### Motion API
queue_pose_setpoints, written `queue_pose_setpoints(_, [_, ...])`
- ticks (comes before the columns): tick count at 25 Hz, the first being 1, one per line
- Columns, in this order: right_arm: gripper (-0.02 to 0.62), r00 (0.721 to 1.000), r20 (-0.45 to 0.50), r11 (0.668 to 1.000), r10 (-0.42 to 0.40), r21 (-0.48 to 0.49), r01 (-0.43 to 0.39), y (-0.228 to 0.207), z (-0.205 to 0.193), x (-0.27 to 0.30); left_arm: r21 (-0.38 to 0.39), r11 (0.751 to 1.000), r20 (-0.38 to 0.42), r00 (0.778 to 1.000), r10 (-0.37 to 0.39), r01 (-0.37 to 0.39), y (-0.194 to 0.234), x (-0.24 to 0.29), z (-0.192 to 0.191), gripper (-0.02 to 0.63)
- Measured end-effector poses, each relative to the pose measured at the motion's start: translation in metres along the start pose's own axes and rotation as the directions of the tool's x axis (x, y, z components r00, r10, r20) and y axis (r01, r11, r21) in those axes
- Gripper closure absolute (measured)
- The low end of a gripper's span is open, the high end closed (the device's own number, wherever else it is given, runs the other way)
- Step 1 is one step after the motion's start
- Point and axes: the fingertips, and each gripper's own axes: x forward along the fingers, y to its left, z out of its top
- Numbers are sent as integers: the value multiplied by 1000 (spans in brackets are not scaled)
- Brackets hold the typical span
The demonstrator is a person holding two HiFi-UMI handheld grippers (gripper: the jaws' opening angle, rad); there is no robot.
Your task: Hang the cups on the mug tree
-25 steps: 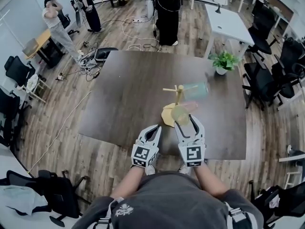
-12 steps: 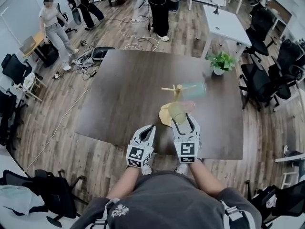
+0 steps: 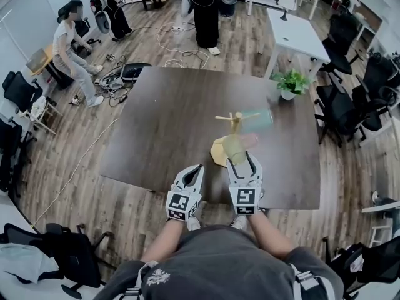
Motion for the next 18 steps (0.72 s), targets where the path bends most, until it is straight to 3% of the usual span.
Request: queue_pose_setpoints(18, [306, 997, -15, 997, -73, 26, 73, 6, -2, -7, -11, 1000, 9, 1000, -19, 19, 10, -23, -1, 601])
